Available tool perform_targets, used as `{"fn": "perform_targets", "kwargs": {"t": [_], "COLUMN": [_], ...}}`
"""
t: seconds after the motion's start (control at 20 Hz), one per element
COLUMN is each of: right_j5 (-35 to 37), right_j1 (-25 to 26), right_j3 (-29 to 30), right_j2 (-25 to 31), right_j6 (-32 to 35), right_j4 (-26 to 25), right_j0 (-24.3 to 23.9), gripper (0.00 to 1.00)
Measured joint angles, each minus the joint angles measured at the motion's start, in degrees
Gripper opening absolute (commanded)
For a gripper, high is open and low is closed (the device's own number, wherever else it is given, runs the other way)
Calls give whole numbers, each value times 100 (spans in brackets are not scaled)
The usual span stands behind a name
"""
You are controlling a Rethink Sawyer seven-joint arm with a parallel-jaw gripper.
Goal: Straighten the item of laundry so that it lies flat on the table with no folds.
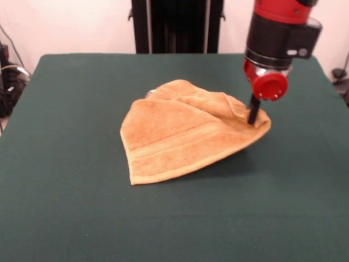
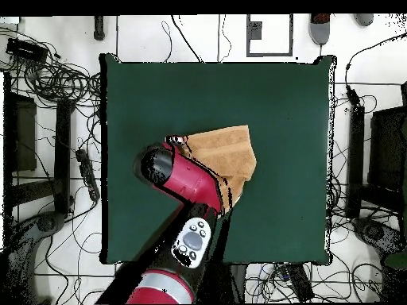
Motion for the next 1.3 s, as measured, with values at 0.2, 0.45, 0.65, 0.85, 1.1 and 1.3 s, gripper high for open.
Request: {"fn": "perform_targets", "kwargs": {"t": [0.2,0.45,0.65,0.85,1.1,1.3], "right_j5": [413,881,1009,1010,976,760], "right_j1": [400,863,1001,1005,876,496], "right_j3": [-672,-1439,-1700,-1765,-1705,-1418], "right_j2": [-275,-602,-686,-708,-647,-326], "right_j6": [342,778,928,966,966,964], "right_j4": [63,67,64,67,76,47], "right_j0": [110,182,186,186,106,-309], "gripper": [0,100,100,100,100,100]}}
